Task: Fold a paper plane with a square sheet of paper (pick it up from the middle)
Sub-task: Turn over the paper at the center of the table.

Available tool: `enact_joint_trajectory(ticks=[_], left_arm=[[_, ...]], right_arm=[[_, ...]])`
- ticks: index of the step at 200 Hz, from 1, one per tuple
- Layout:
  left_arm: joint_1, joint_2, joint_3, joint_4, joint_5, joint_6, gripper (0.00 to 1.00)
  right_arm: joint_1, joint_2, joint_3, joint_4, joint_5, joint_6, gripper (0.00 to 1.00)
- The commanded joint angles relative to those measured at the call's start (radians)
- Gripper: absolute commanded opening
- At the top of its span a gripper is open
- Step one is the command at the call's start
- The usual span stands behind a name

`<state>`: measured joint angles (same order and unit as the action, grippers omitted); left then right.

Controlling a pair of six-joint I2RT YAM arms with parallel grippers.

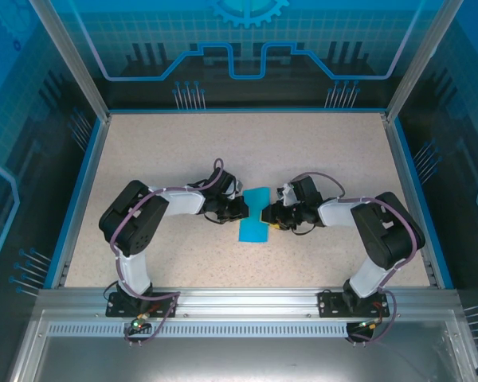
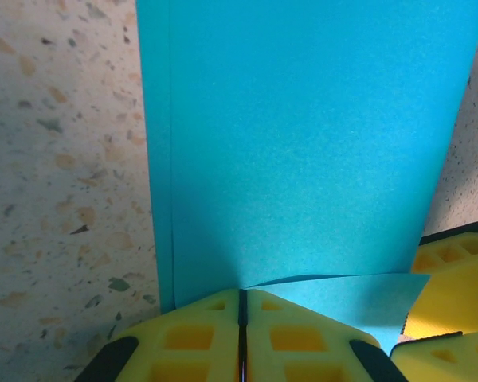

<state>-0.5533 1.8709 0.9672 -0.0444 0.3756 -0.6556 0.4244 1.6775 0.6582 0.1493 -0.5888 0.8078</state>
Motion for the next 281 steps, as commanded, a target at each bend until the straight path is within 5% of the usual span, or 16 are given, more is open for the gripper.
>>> enact_joint_trajectory(ticks=[1,83,130,177,214,233,281], left_arm=[[-0.002,-0.024,-0.019,-0.041,-0.049,-0.019,0.11],[-0.002,-0.067,-0.039,-0.009,-0.047,-0.044,0.13],[-0.002,-0.154,-0.054,0.019,-0.021,-0.059,0.22],[0.000,-0.360,-0.088,-0.067,-0.191,-0.059,0.26],[0.007,-0.569,-0.160,-0.149,-0.378,-0.065,0.31],[0.015,-0.662,-0.200,-0.180,-0.452,-0.078,0.35],[0.041,-0.820,-0.288,-0.203,-0.554,-0.107,0.41]], right_arm=[[-0.014,0.005,-0.012,0.035,-0.037,-0.022,0.35],[-0.015,0.040,-0.028,0.098,-0.060,-0.032,0.24],[-0.026,-0.009,-0.016,0.035,-0.054,-0.049,0.13],[-0.026,-0.162,0.053,-0.207,0.030,-0.142,0.09],[0.005,-0.319,0.215,-0.659,0.362,-0.280,0.09],[0.077,-0.351,0.364,-0.912,0.666,-0.310,0.10],[0.316,-0.111,0.724,-1.538,1.316,-0.084,0.08]])
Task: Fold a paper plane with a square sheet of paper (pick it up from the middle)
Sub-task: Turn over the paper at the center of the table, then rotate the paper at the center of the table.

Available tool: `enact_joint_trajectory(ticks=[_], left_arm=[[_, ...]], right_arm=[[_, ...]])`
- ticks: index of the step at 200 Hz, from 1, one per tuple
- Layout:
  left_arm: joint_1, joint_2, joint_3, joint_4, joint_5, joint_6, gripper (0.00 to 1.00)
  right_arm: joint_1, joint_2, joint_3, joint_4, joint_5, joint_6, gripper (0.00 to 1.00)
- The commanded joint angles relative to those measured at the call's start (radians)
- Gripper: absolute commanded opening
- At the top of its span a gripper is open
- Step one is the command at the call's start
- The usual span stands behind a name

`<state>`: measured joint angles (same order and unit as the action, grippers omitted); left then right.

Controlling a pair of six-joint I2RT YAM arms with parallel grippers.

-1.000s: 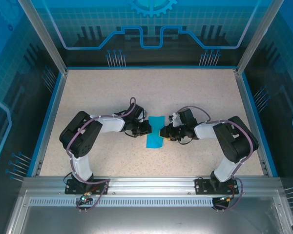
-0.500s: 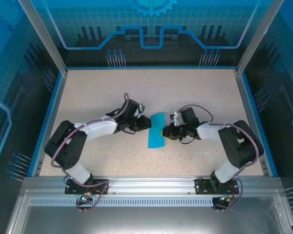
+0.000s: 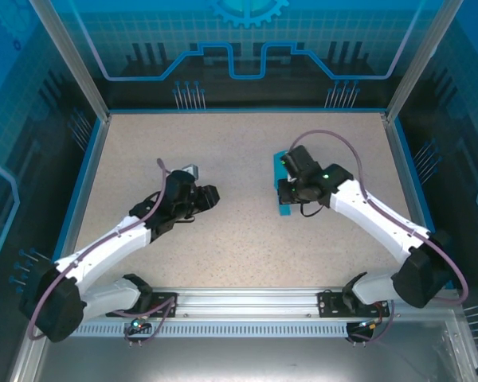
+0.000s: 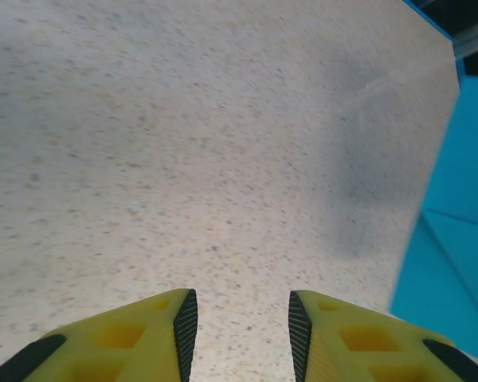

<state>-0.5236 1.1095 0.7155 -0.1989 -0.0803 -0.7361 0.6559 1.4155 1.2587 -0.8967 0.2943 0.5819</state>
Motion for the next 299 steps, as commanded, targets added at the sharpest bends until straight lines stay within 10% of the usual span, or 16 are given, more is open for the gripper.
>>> enact_joint_trajectory(ticks=[1,45,137,181,209,299], left_arm=[[0.012,-0.061,-0.038,-0.049,-0.101,-0.026,0.41],[0.025,-0.192,-0.090,-0.121,-0.233,-0.045,0.44],[0.044,-0.348,-0.156,-0.228,-0.262,-0.062,0.55],[0.048,-0.336,-0.147,-0.239,-0.186,-0.054,0.60],[0.049,-0.295,-0.145,-0.211,-0.077,-0.044,0.61],[0.039,0.305,0.101,0.164,0.462,-0.072,0.44]], right_arm=[[0.088,0.161,0.130,-0.504,0.440,0.151,0.08],[0.214,0.433,0.282,-0.667,0.444,0.287,0.08],[0.324,0.844,0.604,-0.477,0.059,0.193,0.22],[0.282,0.576,0.378,-0.089,-0.219,0.117,0.55],[0.188,0.302,0.077,0.243,-0.422,0.110,0.58],[-0.106,0.109,-0.495,0.813,-0.808,0.197,0.17]])
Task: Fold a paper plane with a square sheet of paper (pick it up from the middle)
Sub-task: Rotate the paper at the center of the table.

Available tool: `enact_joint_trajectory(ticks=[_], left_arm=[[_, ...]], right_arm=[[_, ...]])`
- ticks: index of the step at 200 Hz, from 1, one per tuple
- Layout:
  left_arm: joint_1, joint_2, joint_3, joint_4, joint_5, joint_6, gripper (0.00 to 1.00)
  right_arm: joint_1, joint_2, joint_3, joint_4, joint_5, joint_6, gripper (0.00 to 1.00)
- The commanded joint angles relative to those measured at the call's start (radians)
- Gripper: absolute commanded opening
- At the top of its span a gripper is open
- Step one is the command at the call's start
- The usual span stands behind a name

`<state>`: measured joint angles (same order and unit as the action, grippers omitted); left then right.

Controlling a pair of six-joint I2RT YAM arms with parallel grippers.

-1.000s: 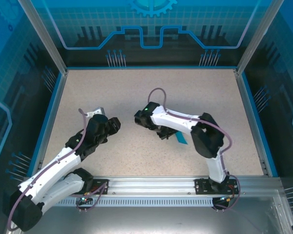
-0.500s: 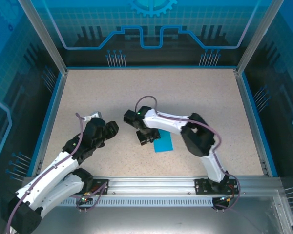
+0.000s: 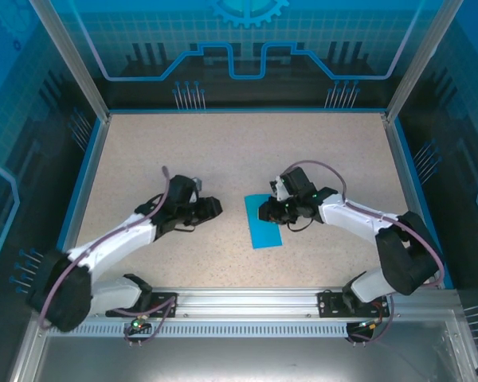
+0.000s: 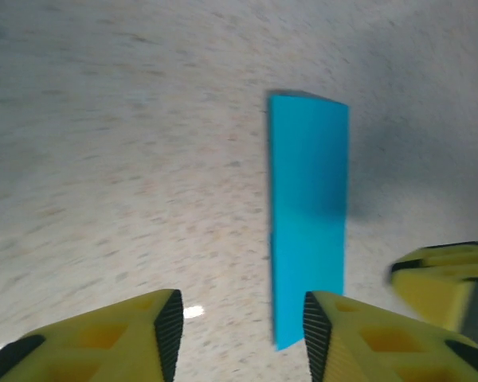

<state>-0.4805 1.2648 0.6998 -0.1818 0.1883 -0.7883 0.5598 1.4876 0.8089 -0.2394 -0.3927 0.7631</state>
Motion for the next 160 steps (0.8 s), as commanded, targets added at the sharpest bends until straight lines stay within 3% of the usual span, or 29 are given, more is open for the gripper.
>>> enact_joint_trajectory(ticks=[1,53,104,160], left_arm=[[-0.005,0.159,0.123,0.149,0.197,-0.019,0.44],[-0.056,0.517,0.386,0.147,0.260,-0.035,0.36],[-0.055,0.668,0.509,0.081,0.232,0.010,0.35],[-0.048,0.747,0.507,0.083,0.194,0.023,0.33]], right_arm=[[-0.010,0.039,-0.048,0.158,-0.121,0.017,0.17],[-0.010,0.160,-0.094,0.303,-0.185,0.052,0.16],[-0.005,0.245,-0.106,0.370,-0.212,0.077,0.14],[0.028,0.292,-0.158,0.459,-0.177,0.163,0.13]])
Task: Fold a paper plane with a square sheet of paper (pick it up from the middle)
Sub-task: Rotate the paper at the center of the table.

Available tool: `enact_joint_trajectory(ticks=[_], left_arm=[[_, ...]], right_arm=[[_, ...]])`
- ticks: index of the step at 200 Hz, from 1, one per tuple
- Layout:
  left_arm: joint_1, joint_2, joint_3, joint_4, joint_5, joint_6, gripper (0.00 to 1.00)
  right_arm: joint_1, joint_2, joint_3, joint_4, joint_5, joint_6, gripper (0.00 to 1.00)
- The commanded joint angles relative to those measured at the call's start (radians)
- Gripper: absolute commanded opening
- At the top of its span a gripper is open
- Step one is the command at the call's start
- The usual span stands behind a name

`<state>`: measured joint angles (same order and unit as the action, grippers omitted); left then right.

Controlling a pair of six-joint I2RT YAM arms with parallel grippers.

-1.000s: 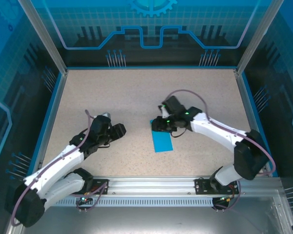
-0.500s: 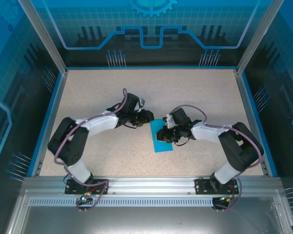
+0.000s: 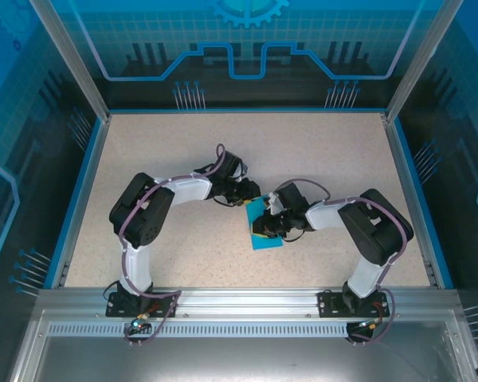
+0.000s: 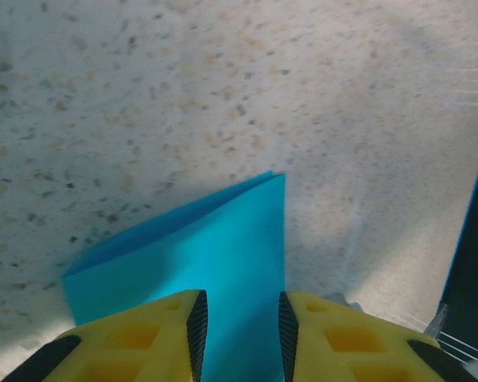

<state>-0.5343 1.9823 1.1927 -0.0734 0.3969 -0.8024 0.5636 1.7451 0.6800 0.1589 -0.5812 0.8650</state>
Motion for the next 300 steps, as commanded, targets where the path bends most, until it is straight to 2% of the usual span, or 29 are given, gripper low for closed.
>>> enact_joint_trajectory(ticks=[1,43,67,94,110,135,167,194,248,300], left_arm=[[0.005,0.030,0.013,-0.025,-0.015,0.038,0.33],[0.022,0.050,0.011,-0.035,-0.042,0.070,0.32],[0.033,0.047,0.010,-0.035,-0.039,0.097,0.32],[0.039,0.044,0.017,-0.034,-0.014,0.128,0.33],[0.038,0.027,0.012,-0.018,0.013,0.133,0.34],[0.038,-0.031,0.017,-0.036,0.027,0.144,0.39],[0.023,-0.125,0.020,-0.104,0.017,0.168,0.43],[0.000,-0.164,0.001,-0.177,-0.014,0.165,0.44],[-0.056,-0.143,-0.049,-0.188,-0.061,0.105,0.37],[-0.082,-0.175,-0.092,-0.107,-0.053,0.060,0.40]], right_arm=[[0.025,0.036,-0.030,0.065,0.012,0.064,0.13],[0.080,0.051,-0.085,0.202,0.114,0.221,0.12],[0.094,0.026,-0.106,0.216,0.174,0.268,0.12],[0.096,-0.030,-0.101,0.216,0.151,0.260,0.15],[0.092,-0.101,-0.069,0.121,0.158,0.204,0.17],[0.050,-0.225,-0.019,-0.177,0.268,0.100,0.24],[-0.057,-0.306,-0.040,-0.314,0.271,0.024,0.30],[-0.090,-0.338,-0.048,-0.358,0.248,-0.017,0.33],[-0.088,-0.337,-0.042,-0.385,0.218,-0.065,0.37],[-0.069,-0.341,-0.015,-0.435,0.305,-0.043,0.40]])
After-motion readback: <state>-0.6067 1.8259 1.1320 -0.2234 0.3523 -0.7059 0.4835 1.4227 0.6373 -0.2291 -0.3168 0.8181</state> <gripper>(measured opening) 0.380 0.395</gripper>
